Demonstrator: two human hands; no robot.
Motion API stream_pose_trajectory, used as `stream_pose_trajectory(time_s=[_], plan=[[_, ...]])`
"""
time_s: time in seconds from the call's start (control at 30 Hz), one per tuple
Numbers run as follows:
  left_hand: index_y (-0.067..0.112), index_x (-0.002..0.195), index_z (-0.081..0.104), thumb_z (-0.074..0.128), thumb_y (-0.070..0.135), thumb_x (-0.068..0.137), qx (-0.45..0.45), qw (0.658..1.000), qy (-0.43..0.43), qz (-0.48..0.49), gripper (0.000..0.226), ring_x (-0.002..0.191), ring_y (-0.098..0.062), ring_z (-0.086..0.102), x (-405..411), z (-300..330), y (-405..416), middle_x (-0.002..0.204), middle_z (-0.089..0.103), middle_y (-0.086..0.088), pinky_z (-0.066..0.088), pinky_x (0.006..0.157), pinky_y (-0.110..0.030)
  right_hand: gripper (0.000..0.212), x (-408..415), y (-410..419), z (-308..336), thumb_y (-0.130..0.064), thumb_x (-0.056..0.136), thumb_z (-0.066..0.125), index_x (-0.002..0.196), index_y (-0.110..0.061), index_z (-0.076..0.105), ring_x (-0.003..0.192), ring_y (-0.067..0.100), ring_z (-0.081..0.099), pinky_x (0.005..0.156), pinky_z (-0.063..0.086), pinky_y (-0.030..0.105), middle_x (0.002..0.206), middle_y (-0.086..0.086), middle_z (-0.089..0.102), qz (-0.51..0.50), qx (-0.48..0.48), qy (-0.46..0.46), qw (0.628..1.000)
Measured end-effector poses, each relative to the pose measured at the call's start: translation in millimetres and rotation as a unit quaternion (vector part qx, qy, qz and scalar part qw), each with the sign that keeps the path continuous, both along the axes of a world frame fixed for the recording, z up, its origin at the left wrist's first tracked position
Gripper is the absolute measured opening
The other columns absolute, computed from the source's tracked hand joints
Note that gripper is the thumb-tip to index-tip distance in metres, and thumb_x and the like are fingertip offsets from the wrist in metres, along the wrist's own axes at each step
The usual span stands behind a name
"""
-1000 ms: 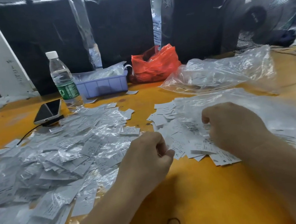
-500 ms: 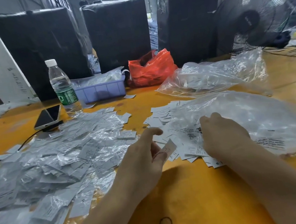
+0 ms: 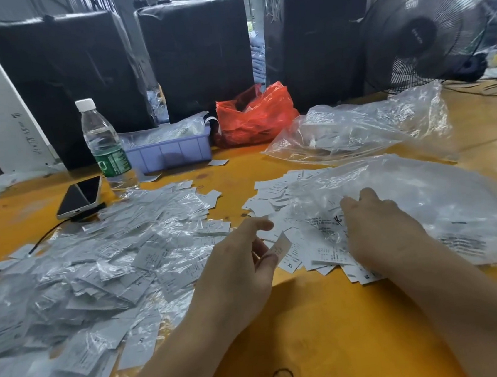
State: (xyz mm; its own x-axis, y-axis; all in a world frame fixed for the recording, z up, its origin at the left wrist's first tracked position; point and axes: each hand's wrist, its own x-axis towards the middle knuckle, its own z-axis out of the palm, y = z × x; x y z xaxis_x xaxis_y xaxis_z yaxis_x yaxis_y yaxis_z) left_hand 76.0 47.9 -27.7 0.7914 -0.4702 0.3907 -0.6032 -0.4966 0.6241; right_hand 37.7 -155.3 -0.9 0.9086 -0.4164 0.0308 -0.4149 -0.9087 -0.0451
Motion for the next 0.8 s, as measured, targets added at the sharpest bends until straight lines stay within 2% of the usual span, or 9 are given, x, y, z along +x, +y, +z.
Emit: stream_pose_trajectory(time_s=[0.1,0.17,0.27,0.4,0.47,0.57,0.63,0.7,0.8], plan=[[0.039,0.122,0.053,0.065,0.02,0.091,-0.001,1.0,0.0,-0.002,0.038,0.079,0.0,0.056,-1,1,1,0.079,0.059,0.017,0.04,0.063,-0.008,0.042,1,2,0,-0.01,0.092,0.047,0.133,-0.014,0.038,0.111,0.032,0.043,0.078,0.052,0.042,0.123,0.011,0.034,0.009,-0.014,0.003,1.0],[0.04,0.121,0.053,0.065,0.02,0.091,-0.003,1.0,0.002,-0.003,0.038,0.079,0.0,0.056,-2,1,0,0.079,0.058,0.017,0.041,0.064,-0.01,0.044,1,1,1,-0.016,0.093,0.048,0.136,-0.017,0.037,0.116,0.031,0.041,0.074,0.047,0.04,0.126,0.009,0.037,0.002,-0.033,0.011,0.999],[0.042,0.117,0.054,0.064,0.021,0.092,0.002,1.0,0.009,-0.002,0.034,0.081,0.001,0.056,-2,0,0,0.081,0.057,0.018,0.041,0.063,-0.01,0.042,-1,-1,2,-0.022,0.093,0.046,0.135,-0.018,0.037,0.119,0.032,0.039,0.079,0.046,0.042,0.128,0.007,0.039,-0.014,-0.031,0.021,0.999],[0.04,0.094,0.058,0.061,0.023,0.094,0.026,0.999,0.008,-0.019,0.017,0.083,0.005,0.051,-5,1,-4,0.085,0.056,0.019,0.036,0.063,-0.006,0.044,0,1,-1,-0.015,0.093,0.047,0.135,-0.016,0.036,0.118,0.032,0.04,0.08,0.049,0.042,0.128,0.009,0.037,0.002,-0.022,0.025,0.999],[0.037,0.085,0.058,0.058,0.025,0.096,0.024,0.999,0.013,-0.029,0.016,0.081,0.003,0.05,-6,2,-9,0.083,0.054,0.017,0.036,0.065,-0.008,0.045,1,2,0,-0.013,0.092,0.048,0.135,-0.015,0.036,0.119,0.032,0.039,0.082,0.049,0.043,0.129,0.01,0.036,0.008,-0.02,0.023,0.999],[0.03,0.085,0.059,0.053,0.027,0.098,0.049,0.998,0.01,-0.034,0.015,0.082,-0.002,0.049,-5,8,-21,0.085,0.053,0.014,0.037,0.066,-0.014,0.048,2,1,1,-0.02,0.091,0.049,0.137,-0.019,0.036,0.126,0.034,0.034,0.097,0.039,0.053,0.134,0.009,0.036,-0.008,-0.04,0.037,0.998],[0.027,0.085,0.059,0.051,0.026,0.098,0.072,0.997,0.004,-0.028,0.015,0.081,-0.005,0.05,-3,13,-33,0.086,0.053,0.012,0.04,0.067,-0.022,0.049,2,1,1,-0.019,0.091,0.049,0.138,-0.02,0.034,0.129,0.035,0.03,0.103,0.033,0.061,0.138,0.01,0.033,-0.03,-0.009,0.046,0.998],[0.022,0.086,0.061,0.049,0.025,0.097,0.063,0.998,0.004,-0.021,0.016,0.08,-0.007,0.052,-7,16,-47,0.086,0.056,0.009,0.044,0.067,-0.029,0.048,1,1,1,-0.016,0.092,0.046,0.138,-0.017,0.034,0.127,0.036,0.031,0.099,0.041,0.058,0.136,0.011,0.032,-0.034,0.027,0.043,0.998],[0.021,0.088,0.062,0.049,0.024,0.097,0.038,0.999,-0.01,-0.01,0.016,0.08,-0.01,0.053,-16,11,-59,0.086,0.058,0.006,0.047,0.069,-0.032,0.047,0,2,1,-0.015,0.092,0.048,0.137,-0.016,0.035,0.122,0.035,0.037,0.085,0.05,0.045,0.132,0.011,0.034,-0.02,-0.002,0.026,0.999]])
